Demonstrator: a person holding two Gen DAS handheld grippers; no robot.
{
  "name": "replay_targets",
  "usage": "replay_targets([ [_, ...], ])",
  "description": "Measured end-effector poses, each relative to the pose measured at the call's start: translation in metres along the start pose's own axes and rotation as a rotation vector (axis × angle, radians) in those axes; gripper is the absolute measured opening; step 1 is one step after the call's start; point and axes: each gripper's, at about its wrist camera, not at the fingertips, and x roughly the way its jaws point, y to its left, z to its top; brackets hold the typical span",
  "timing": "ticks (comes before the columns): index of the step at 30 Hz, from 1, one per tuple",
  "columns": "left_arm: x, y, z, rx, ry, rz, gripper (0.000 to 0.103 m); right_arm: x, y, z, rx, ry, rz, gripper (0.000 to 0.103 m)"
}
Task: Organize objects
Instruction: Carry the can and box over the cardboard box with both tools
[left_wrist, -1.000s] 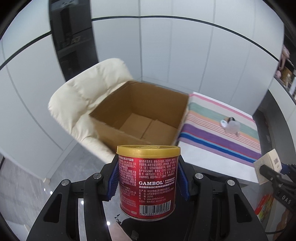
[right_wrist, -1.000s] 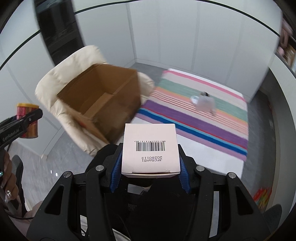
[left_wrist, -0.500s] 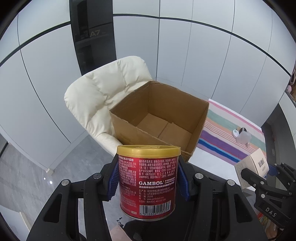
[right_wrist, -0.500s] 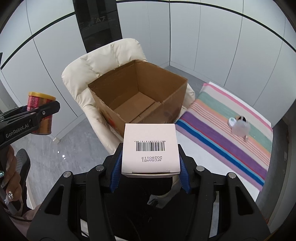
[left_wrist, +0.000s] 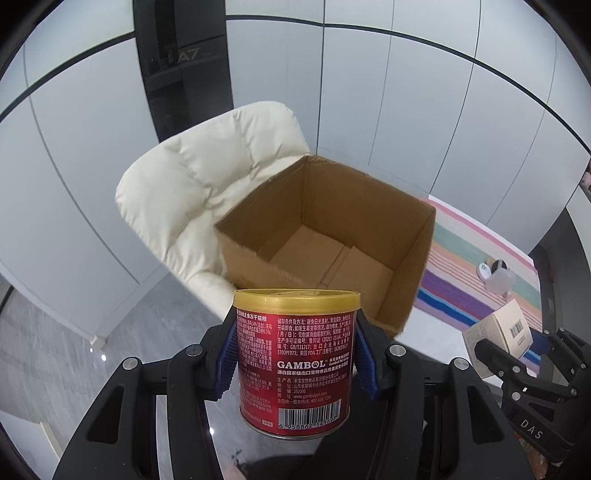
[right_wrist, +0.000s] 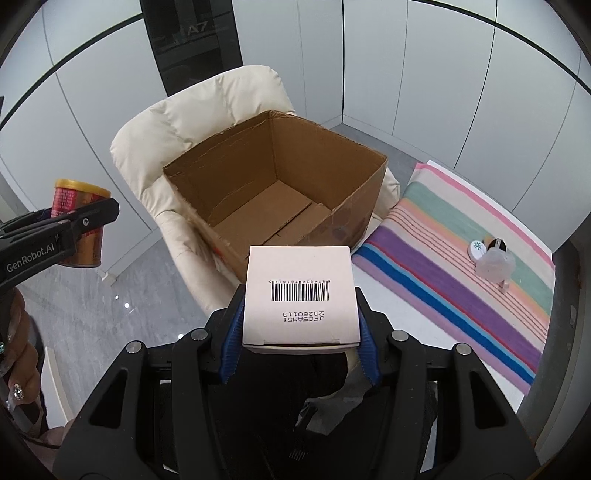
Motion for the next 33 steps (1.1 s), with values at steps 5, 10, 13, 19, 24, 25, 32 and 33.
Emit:
replay_targets([
  [5,0.037,-0.014,0.032,0.027,-0.004,-0.008,0.054,0.026,-0.003,0.027,-0.012,-0.007,-0.016,0.054],
  [10,0.074,-0.022,0.071,0.019,-0.009,-0.034,0.055,0.063,-0.004,0.059,-0.025,-0.012,-0.014,0.054],
  [13,0.090,-0.026,0.092,0.027,-0.040,-0.011,0.055,0.087,-0.003,0.078,-0.033,-0.007,-0.008,0.054],
  [19,0.118,-0.015,0.112,-0.007,-0.038,0.013,0.055,0.127,-0.006,0.109,-0.018,-0.007,-0.001,0.055],
  [24,0.128,-0.012,0.111,0.035,-0.020,-0.003,0.103,0.136,-0.008,0.120,0.000,-0.045,-0.023,0.103],
  [25,0.126,-0.011,0.111,0.034,-0.030,-0.013,0.103,0.133,-0.009,0.120,0.007,-0.072,-0.026,0.103],
  [32,0.123,-0.006,0.111,0.018,-0.021,-0.049,0.103,0.136,-0.012,0.120,0.041,-0.053,-0.030,0.103],
  [33,0.124,-0.006,0.111,0.015,-0.019,-0.047,0.103,0.136,-0.013,0.119,0.047,-0.050,-0.028,0.103],
])
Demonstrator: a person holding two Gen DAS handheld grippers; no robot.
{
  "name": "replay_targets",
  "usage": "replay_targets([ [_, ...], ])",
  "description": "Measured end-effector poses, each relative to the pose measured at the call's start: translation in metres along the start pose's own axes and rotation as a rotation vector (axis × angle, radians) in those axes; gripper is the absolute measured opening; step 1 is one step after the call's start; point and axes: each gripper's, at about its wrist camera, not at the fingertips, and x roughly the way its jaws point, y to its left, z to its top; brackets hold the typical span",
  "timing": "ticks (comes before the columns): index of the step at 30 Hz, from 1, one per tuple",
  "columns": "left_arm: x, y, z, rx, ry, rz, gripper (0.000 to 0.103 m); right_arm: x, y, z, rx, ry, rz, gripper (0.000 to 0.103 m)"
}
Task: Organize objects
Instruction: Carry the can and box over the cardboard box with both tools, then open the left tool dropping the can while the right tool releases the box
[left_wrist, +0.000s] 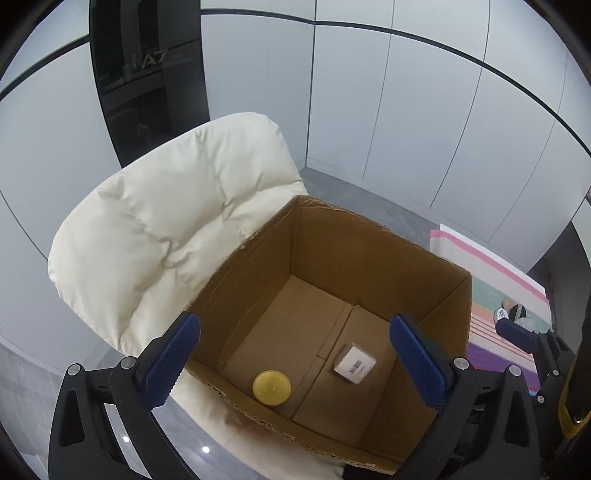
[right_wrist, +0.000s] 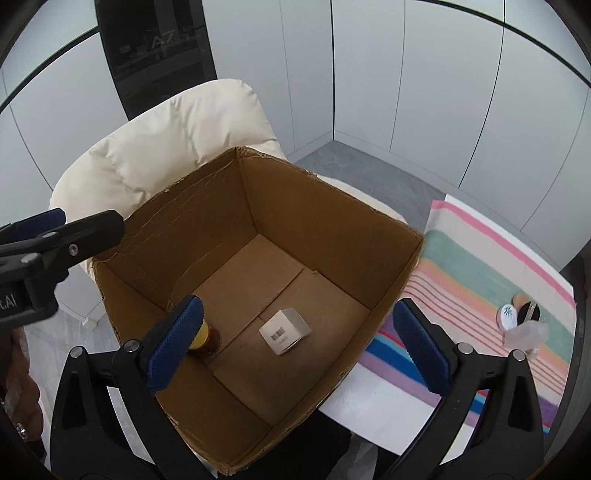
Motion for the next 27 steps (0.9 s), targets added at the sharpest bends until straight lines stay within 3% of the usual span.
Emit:
replay_targets([
  [5,0.001,0.003,0.001,-0.035,0.023,-0.017,0.103,-0.003,-0.004,-0.004,0.024,0.005,0.008,0.103],
  [17,-0.001,0.001,-0.005,0.011,0.037,0.024,0.103,-0.012,-0.007,-0.007,0.033,0.018,0.017,0.103],
  [27,-0.041,0.016,-0.027,0.014,0.011,0.038,0.103,-0.042,-0.005,-0.018,0.041,0.012,0.010,0.103],
])
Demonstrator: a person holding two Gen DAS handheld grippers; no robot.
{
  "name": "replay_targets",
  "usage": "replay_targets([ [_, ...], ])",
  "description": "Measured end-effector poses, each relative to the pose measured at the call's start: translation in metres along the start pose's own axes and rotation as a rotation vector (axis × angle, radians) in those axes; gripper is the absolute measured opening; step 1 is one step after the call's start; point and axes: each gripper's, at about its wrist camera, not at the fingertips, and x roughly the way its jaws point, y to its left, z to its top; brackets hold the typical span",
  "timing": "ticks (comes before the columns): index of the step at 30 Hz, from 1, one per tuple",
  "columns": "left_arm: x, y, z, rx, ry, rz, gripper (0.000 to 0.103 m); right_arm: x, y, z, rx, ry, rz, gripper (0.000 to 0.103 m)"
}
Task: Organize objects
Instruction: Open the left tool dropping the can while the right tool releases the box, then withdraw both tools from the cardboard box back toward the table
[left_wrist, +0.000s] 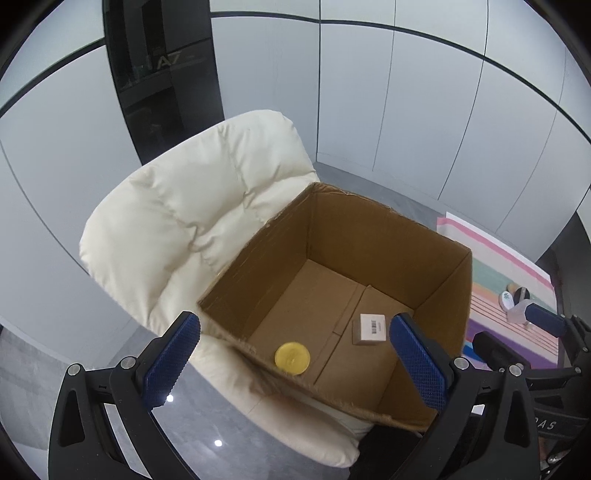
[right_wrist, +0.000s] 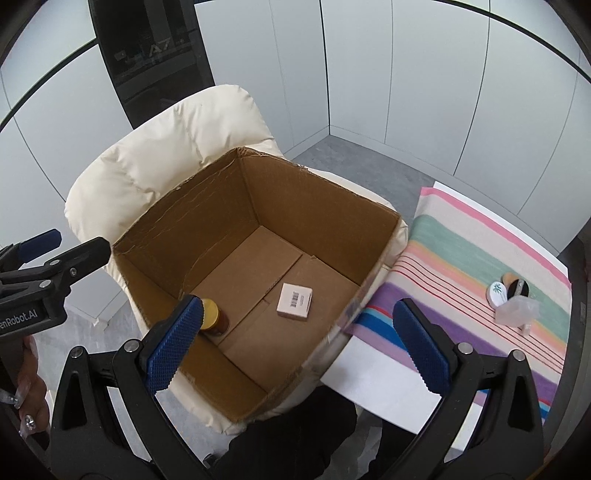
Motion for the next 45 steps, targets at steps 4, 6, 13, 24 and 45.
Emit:
replay_targets([
  [4,-0.018,0.001,-0.016,0.006,-0.003,-0.008,0.103,-0.016,0.000,-0.014,0.011,0.009,0.007,0.103],
  [6,-0.031,0.002,-0.028,0.000,0.002,-0.027,0.103,-0.026,0.002,-0.022,0.014,0.010,0.010,0.103],
  [13,-0.060,0.000,-0.064,0.025,0.012,-0.028,0.103,-0.061,0.007,-0.050,0.017,0.010,0.011,0.103],
  [24,-0.083,-0.004,-0.111,0.023,0.042,-0.052,0.103,-0.099,0.014,-0.099,-0.030,0.005,-0.017,0.103],
  [45,-0.082,-0.004,-0.137,-0.029,0.077,-0.109,0.103,-0.117,0.001,-0.134,0.019,0.038,0.049,0.103],
])
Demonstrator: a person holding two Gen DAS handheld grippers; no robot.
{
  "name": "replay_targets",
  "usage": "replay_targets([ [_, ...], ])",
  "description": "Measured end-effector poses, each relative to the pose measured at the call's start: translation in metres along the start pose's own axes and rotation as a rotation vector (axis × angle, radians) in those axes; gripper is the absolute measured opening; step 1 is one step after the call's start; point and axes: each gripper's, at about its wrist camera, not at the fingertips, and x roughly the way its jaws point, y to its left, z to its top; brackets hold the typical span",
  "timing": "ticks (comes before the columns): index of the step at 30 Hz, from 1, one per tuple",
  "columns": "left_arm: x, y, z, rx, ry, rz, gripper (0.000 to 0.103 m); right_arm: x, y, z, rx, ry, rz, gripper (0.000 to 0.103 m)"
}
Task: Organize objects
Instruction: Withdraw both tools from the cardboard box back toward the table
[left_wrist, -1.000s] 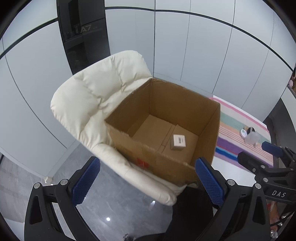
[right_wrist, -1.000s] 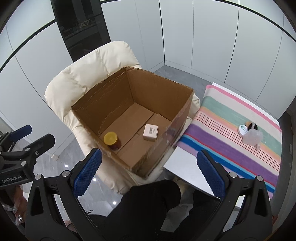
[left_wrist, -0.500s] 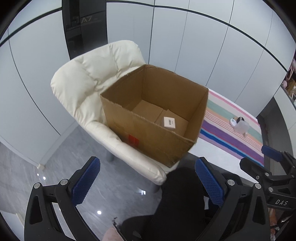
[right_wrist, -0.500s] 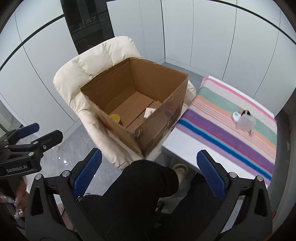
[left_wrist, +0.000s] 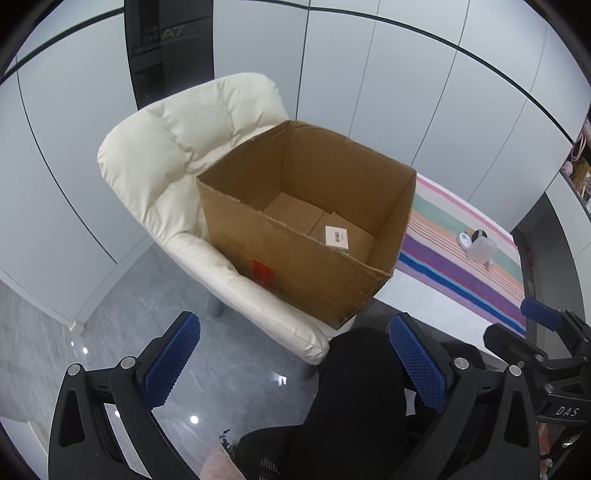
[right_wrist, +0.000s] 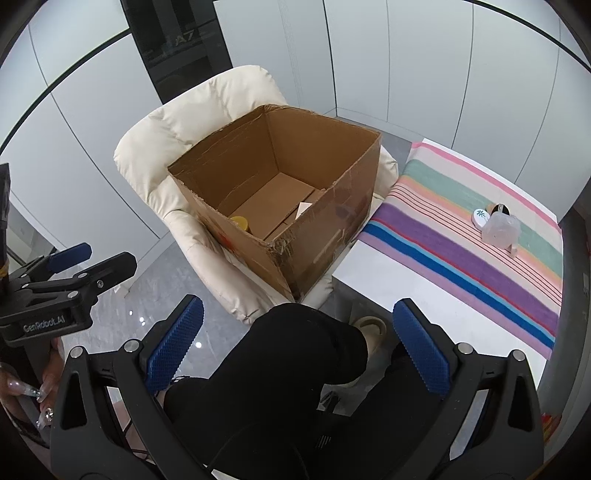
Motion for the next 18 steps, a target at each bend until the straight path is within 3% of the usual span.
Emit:
replay_targets([
  [11,0.009,-0.012,0.005,0.017,0.001,-0.007,0.103,-0.005,-0.016,-0.004,0.050,-0.009,-0.029,0.103],
  [18,0.021,-0.042,0.009,0.075,0.037,-0.059,0.103,-0.016,-0.041,-0.011,0.112,-0.023,-0.067,0.103],
])
